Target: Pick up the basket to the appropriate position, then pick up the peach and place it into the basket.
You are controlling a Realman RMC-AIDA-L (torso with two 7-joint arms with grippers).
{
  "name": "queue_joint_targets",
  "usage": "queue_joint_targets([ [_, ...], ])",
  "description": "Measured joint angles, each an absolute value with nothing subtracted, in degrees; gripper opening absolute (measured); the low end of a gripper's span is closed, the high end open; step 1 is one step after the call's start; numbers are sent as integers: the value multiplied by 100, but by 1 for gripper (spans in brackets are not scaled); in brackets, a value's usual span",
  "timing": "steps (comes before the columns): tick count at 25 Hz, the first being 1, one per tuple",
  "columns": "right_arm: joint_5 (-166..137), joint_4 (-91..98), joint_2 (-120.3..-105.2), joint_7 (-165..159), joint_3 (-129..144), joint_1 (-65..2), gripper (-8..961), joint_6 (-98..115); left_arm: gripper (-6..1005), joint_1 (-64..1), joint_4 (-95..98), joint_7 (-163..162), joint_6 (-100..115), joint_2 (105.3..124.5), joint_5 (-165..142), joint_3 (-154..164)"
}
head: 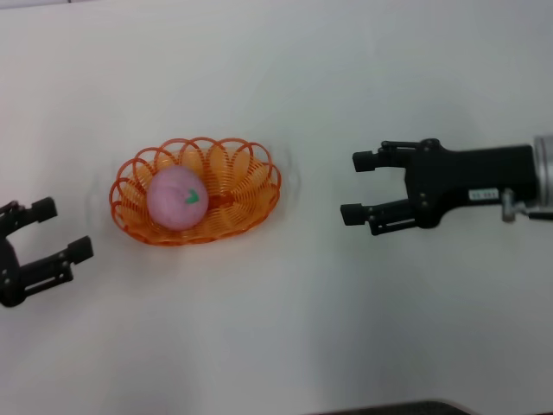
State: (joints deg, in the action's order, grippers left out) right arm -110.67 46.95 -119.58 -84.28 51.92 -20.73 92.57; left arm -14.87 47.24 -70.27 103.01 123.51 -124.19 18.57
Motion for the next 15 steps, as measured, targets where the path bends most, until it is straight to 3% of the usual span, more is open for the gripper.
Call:
queue_joint_targets([
  [15, -10753, 3707, -11951, -7277, 4689, -1796, 946, 9381, 829, -1210, 4615, -6644, 10160, 12359, -12554, 1595],
])
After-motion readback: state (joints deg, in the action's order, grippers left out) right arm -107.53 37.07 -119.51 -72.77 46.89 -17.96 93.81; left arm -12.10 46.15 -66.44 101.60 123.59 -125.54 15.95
